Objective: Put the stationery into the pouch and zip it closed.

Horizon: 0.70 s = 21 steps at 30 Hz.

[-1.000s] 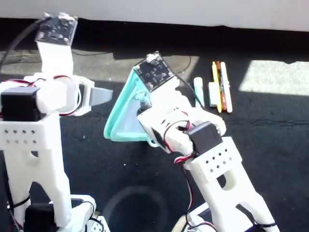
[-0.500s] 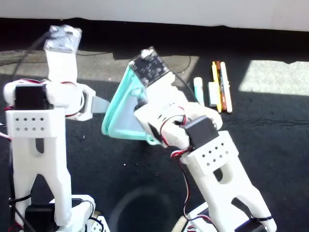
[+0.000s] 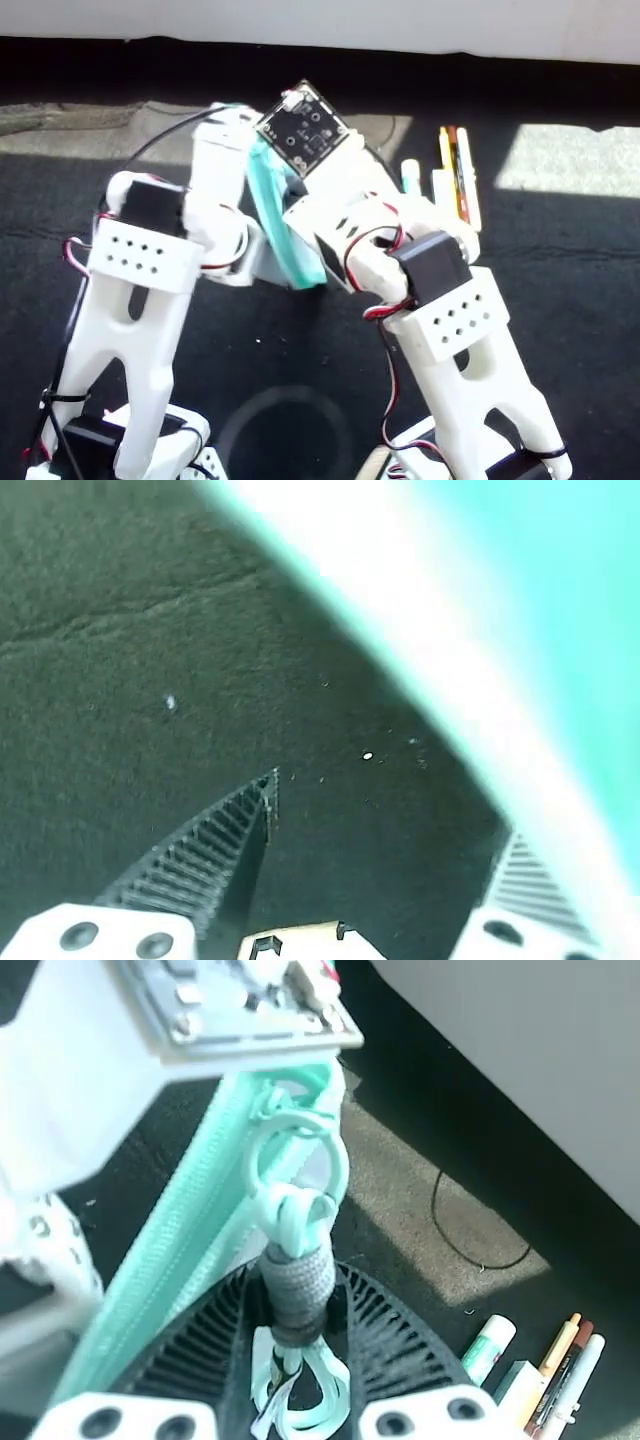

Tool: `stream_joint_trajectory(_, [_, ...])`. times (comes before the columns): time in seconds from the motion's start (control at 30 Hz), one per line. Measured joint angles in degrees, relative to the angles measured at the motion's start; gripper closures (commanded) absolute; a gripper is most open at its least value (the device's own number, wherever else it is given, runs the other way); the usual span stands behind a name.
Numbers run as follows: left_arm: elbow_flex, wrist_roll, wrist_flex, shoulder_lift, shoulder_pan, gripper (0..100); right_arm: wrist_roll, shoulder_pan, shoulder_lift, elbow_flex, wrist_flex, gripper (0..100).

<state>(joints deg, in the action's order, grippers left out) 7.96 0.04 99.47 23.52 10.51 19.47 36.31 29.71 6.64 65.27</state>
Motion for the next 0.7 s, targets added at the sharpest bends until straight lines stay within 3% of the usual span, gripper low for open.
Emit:
stream_joint_trajectory(0.27, [-6.7,0.1,0.0,0.0,1.6,65,0.1,-0.1,0.0,-0.1,-3.0,99.3])
stream_joint_trajectory(0.57, [-6.9,-0.1,0.6,0.1,-8.1,65,0.1,-0.1,0.0,-0.1,-0.6,99.3])
stream_joint_trajectory(0.7, [-7.3,-3.7,0.8,3.3,-12.5,65,0.1,0.0,0.0,0.0,-0.6,99.3])
